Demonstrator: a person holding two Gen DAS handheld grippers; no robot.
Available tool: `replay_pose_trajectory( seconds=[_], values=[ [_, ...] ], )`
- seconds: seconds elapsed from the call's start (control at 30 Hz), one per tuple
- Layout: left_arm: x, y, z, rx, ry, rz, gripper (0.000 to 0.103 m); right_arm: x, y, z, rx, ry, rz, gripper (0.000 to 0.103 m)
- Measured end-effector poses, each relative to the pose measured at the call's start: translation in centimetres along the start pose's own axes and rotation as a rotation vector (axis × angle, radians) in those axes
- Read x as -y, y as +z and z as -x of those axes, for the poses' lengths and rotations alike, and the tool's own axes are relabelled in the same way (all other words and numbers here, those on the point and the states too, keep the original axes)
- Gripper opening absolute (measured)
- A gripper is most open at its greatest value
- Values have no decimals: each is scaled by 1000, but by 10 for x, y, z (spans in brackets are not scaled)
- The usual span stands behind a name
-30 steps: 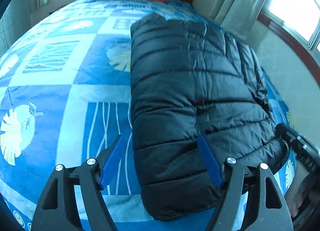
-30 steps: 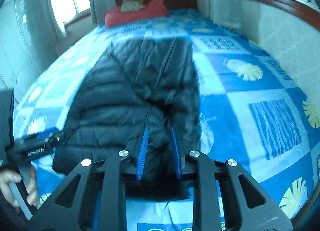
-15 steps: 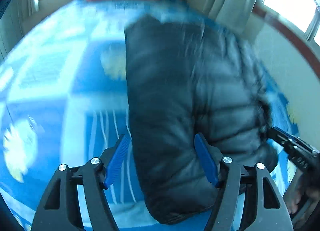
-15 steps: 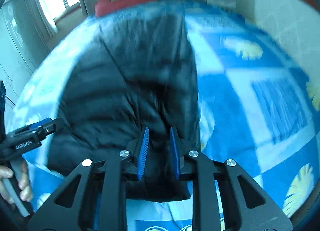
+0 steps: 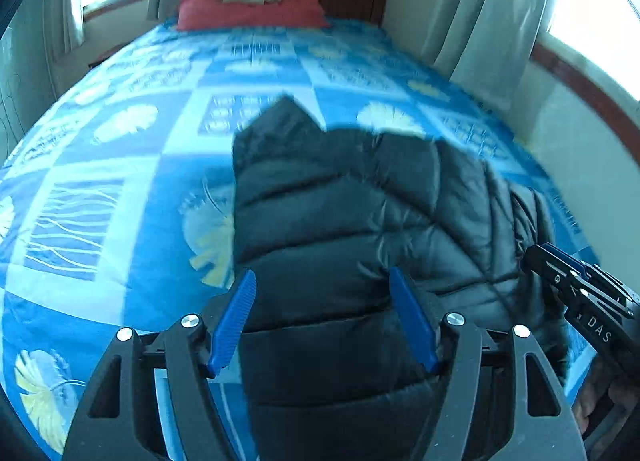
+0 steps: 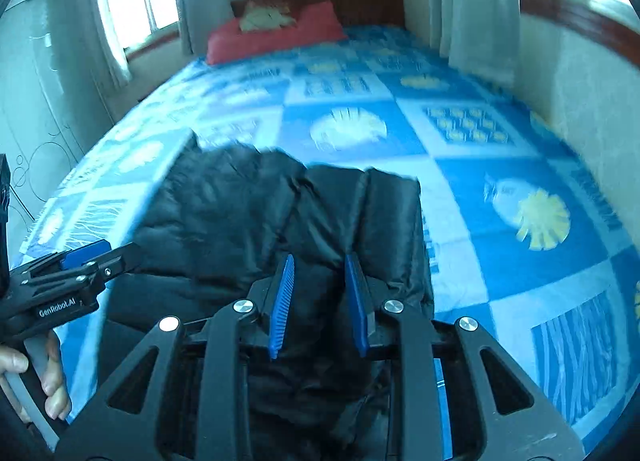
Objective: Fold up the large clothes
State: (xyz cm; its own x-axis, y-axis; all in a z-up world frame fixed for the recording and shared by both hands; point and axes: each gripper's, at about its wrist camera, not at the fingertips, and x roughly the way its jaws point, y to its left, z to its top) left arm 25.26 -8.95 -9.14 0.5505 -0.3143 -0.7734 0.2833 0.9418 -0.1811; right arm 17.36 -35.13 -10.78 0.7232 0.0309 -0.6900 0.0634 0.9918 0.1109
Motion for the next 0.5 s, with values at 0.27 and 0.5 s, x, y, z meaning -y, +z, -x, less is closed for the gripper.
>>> replay_pose_trajectory(
  seconds=[0.27,0.5],
  values=[
    [3,-7,-37,-16,55,-5,82,11,-19,-39,-25,1,-36,26],
    [7,-11,-52,-3,93,11,85,15,-24,-59,-10,1,-50,25]
  ],
)
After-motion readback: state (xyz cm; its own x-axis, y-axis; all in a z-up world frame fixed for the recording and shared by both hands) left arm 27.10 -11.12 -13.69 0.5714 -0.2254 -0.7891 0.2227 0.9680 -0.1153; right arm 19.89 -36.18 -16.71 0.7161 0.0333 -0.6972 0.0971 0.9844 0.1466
